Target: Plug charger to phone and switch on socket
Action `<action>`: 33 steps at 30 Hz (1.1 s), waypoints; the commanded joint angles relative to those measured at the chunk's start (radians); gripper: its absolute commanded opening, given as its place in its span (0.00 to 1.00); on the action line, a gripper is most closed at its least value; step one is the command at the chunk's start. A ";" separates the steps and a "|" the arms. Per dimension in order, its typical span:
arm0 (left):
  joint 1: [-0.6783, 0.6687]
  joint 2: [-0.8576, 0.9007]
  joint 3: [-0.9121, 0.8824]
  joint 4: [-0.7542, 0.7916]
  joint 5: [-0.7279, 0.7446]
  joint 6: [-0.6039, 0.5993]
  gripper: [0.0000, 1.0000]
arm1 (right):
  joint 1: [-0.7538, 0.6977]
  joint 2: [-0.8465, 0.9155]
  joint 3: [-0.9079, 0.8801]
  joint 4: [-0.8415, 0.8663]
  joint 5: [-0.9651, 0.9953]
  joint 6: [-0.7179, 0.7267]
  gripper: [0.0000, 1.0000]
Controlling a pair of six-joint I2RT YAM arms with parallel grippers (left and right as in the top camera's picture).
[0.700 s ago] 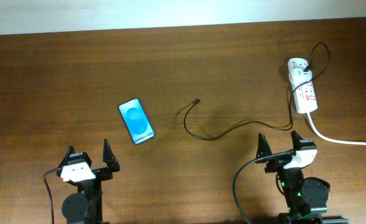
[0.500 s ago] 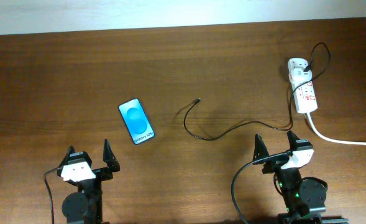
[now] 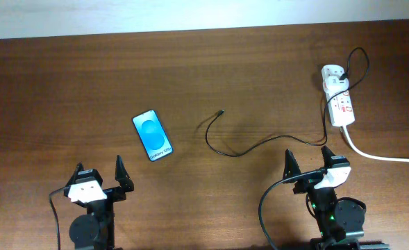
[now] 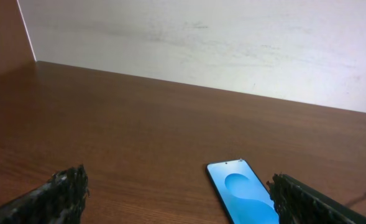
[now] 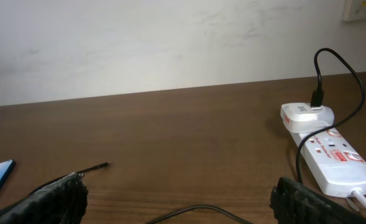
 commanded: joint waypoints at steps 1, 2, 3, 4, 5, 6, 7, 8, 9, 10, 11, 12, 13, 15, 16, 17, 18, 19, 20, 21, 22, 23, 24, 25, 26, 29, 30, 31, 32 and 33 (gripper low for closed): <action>-0.003 0.005 -0.008 0.002 0.004 -0.002 0.99 | 0.006 -0.006 -0.007 -0.002 0.009 -0.001 0.99; -0.003 0.005 -0.008 0.002 0.004 -0.002 0.99 | 0.006 -0.006 -0.007 -0.002 0.009 -0.001 0.99; -0.003 0.005 -0.008 0.002 0.004 -0.002 0.99 | 0.006 -0.006 -0.007 -0.002 0.009 -0.001 0.99; -0.003 0.005 -0.008 0.002 0.004 -0.002 0.99 | 0.006 -0.006 -0.007 -0.002 0.009 -0.001 0.99; -0.003 0.005 -0.008 0.002 0.004 -0.002 0.99 | 0.006 -0.006 -0.007 -0.002 0.009 -0.001 0.99; -0.003 0.005 -0.008 0.002 0.004 -0.002 0.99 | 0.006 -0.006 -0.007 -0.003 0.009 -0.001 0.99; -0.003 0.005 -0.008 0.002 0.004 -0.002 0.99 | 0.006 -0.006 -0.007 -0.002 0.009 -0.001 0.99; -0.003 0.005 -0.008 0.002 0.004 -0.002 0.99 | 0.007 -0.006 -0.007 -0.002 0.009 -0.001 0.99; -0.003 0.005 -0.008 0.002 0.004 -0.002 0.99 | 0.006 -0.006 -0.007 -0.003 0.009 -0.001 0.99; -0.003 0.005 -0.008 0.002 0.004 -0.002 0.99 | 0.007 -0.006 -0.007 -0.002 0.009 -0.001 0.99; -0.003 0.005 -0.008 0.002 0.004 -0.002 0.99 | 0.006 -0.006 -0.007 -0.003 0.009 -0.001 0.99; -0.003 0.005 -0.008 0.002 0.003 -0.002 0.99 | 0.007 -0.006 -0.007 -0.002 0.009 -0.001 0.99; -0.003 0.005 -0.008 0.002 0.004 -0.002 0.99 | 0.007 -0.006 -0.007 -0.002 0.009 -0.001 0.99; -0.003 0.005 -0.008 0.002 0.004 -0.002 0.99 | 0.006 -0.006 -0.007 -0.002 0.009 -0.001 0.99; -0.003 0.005 -0.008 0.002 0.004 -0.002 0.99 | 0.007 -0.006 -0.007 -0.003 0.009 -0.001 0.99; -0.003 0.005 -0.008 0.002 0.004 -0.002 0.99 | 0.006 -0.006 -0.007 -0.003 0.009 -0.001 0.99; -0.003 0.005 -0.008 0.002 0.003 -0.002 0.99 | 0.006 -0.006 -0.007 -0.002 0.009 -0.001 0.99; -0.003 0.005 -0.008 0.002 0.003 -0.002 0.99 | 0.006 -0.006 -0.007 -0.002 0.009 -0.001 0.99; -0.003 0.005 -0.008 0.002 0.004 -0.002 0.99 | 0.006 -0.006 -0.007 -0.002 0.009 -0.001 0.99; -0.003 0.005 -0.008 0.002 0.004 -0.002 0.99 | 0.006 -0.006 -0.007 -0.002 0.009 -0.001 0.99; -0.003 0.005 -0.008 0.002 0.004 -0.002 0.99 | 0.007 -0.006 -0.007 -0.002 0.009 -0.001 0.99; -0.003 0.005 -0.008 0.002 0.004 -0.002 0.99 | 0.007 -0.006 -0.007 -0.002 0.009 -0.001 0.99; -0.003 0.005 -0.008 0.002 0.004 -0.002 0.99 | 0.006 -0.006 -0.007 -0.003 0.009 -0.001 0.99; -0.003 0.005 -0.008 0.002 0.003 -0.002 0.99 | 0.006 -0.006 -0.007 -0.003 0.009 -0.001 0.99; -0.003 0.005 -0.008 0.002 0.004 -0.002 0.99 | 0.006 -0.006 -0.007 -0.002 0.009 -0.001 0.99; -0.003 0.004 -0.008 0.009 0.004 -0.002 0.99 | 0.006 -0.006 -0.007 -0.002 0.009 -0.001 0.99; -0.003 0.004 -0.008 0.010 0.004 -0.002 0.99 | 0.006 -0.006 -0.007 -0.003 0.009 -0.001 0.99; -0.003 0.004 -0.008 0.003 0.027 -0.002 0.99 | 0.006 -0.006 -0.007 -0.003 0.009 -0.001 0.99; -0.003 0.004 -0.008 0.005 0.012 -0.002 0.99 | 0.006 -0.006 -0.007 -0.002 0.009 -0.001 0.99; -0.003 0.004 -0.008 0.030 0.002 -0.003 0.99 | 0.006 -0.006 -0.007 -0.002 0.009 -0.001 0.99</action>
